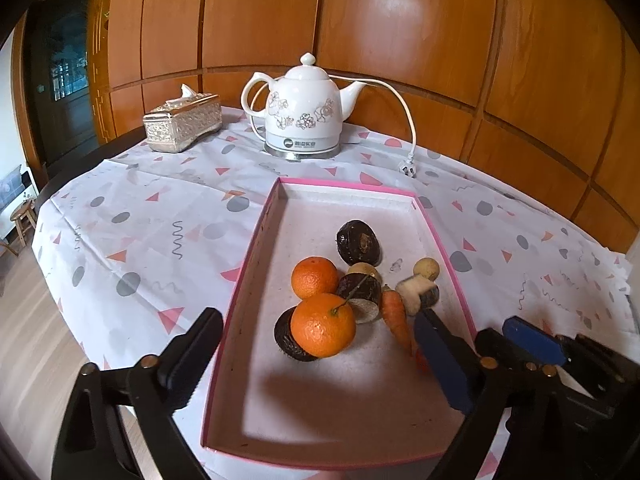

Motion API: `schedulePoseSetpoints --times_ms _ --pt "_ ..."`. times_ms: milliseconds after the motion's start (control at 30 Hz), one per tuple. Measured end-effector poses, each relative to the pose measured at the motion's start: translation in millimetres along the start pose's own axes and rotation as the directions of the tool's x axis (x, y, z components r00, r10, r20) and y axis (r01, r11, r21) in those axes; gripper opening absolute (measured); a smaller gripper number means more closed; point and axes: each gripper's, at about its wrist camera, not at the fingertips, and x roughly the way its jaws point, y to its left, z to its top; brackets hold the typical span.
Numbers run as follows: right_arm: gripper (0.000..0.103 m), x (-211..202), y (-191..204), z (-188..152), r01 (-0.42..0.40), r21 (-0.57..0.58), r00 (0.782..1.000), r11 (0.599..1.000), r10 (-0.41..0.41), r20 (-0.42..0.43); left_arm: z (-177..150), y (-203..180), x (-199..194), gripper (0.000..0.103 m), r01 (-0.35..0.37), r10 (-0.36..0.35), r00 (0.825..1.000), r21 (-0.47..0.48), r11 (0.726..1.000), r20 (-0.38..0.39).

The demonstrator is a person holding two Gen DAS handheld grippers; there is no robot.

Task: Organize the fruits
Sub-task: 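Open both tools to release the orange and carrot in the tray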

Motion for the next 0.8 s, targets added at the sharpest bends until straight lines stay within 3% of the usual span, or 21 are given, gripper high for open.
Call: schedulePoseSetpoints --times_ms 100,600,800 --pt "0.03 -4 -2 -6 0.031 0.015 1.0 0.999 -0.031 0.003 -2 -2 -6 0.103 -0.01 0.01 1.0 0.004 1.0 0.015" --pt "0.034 -14 -7 -10 0.086 0.042 0.996 0.995 -0.087 0.015 -2 -5 -19 0.103 -0.034 0.034 0.999 0.007 0.999 0.043" --pt "0.034 -16 -2 -11 0.093 0.024 0.995 0.995 -0.093 0.024 0 -5 -21 0.103 -0.094 0.093 0.994 0.008 0.996 0.061"
